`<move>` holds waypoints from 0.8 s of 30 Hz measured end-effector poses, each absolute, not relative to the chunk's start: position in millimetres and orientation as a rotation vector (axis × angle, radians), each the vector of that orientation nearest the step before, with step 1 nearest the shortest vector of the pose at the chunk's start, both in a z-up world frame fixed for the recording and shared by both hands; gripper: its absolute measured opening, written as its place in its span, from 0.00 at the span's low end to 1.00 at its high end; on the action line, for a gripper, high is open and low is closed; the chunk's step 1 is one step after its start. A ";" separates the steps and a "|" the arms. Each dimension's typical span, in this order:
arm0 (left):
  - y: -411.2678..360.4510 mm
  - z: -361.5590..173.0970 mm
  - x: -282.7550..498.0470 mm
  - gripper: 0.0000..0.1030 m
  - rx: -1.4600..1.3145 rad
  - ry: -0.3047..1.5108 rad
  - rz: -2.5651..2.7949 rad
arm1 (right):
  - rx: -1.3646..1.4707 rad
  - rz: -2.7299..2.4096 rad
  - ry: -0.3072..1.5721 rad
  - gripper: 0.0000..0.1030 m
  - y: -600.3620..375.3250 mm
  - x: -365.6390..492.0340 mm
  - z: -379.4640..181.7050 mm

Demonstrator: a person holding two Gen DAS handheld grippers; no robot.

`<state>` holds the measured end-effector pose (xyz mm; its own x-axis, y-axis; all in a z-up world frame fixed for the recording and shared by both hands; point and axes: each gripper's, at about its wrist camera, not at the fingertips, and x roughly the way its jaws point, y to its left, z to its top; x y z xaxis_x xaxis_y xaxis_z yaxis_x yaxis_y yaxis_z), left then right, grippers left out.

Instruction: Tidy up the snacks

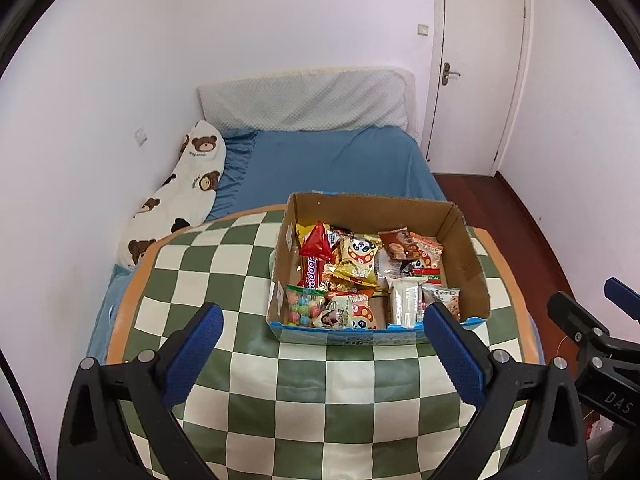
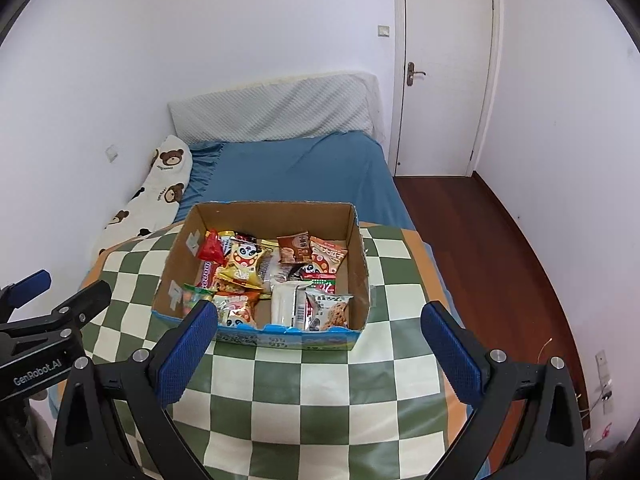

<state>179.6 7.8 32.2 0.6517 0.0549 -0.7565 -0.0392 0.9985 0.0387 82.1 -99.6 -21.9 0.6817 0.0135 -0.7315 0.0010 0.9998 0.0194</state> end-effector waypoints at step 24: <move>3.9 -21.3 227.1 1.00 0.035 0.963 0.056 | 0.000 -0.045 0.910 1.00 -104.0 137.1 -82.6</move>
